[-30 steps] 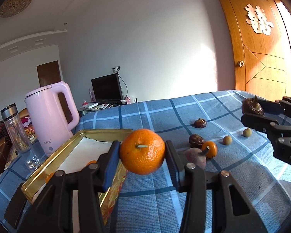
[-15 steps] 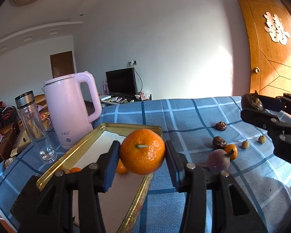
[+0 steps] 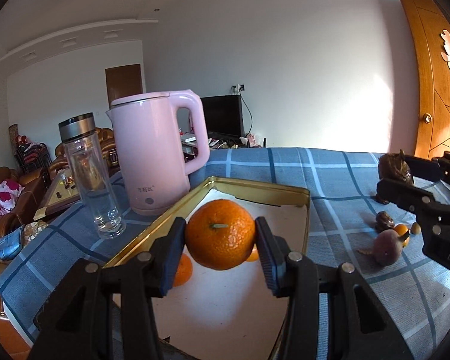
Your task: Organize fruits
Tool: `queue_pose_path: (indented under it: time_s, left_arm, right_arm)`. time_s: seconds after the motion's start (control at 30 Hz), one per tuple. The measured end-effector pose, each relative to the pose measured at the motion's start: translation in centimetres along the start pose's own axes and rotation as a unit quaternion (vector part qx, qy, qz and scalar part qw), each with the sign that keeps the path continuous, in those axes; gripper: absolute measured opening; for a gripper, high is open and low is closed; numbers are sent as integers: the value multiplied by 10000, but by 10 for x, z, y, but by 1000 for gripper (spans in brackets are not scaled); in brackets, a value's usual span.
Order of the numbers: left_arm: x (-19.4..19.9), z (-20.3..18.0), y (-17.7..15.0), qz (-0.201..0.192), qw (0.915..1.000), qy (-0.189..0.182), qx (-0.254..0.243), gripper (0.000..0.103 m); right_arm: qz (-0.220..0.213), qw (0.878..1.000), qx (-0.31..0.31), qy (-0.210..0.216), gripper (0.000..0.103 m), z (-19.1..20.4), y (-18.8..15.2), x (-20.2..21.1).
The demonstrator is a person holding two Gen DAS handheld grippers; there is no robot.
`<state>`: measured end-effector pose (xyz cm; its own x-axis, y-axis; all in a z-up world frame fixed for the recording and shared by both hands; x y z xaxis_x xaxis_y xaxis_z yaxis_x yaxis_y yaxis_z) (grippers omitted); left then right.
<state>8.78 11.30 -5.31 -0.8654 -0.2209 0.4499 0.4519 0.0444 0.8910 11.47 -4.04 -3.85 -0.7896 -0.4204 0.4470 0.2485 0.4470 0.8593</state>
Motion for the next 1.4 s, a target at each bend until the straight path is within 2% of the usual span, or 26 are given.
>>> queue_pose_path:
  time_s: [0.53, 1.0, 1.4]
  left_arm:
    - [-22, 33, -18, 359, 9990, 265, 86, 48]
    - [-40, 43, -34, 699, 9972, 249, 133, 48]
    - [-47, 44, -39, 866, 9960, 185, 133, 48]
  right_arm:
    - [221, 9985, 194, 472, 44, 40, 14, -42]
    - [624, 9934, 113, 959, 44, 70, 5, -74]
    - [859, 9899, 90, 1128, 44, 81, -4, -85]
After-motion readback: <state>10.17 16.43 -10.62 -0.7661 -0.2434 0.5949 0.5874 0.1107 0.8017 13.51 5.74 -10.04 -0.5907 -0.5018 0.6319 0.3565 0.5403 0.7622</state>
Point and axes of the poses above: each gripper's, at about its wrist camera, not at the fingertips, and x roughly against the way its jaws point, z to its left, y to its top, the point moved 7 cm from there along -x, roughly the way its jaws point, and after that the axes turned 2 degrees about z, right-handed, at the moved point
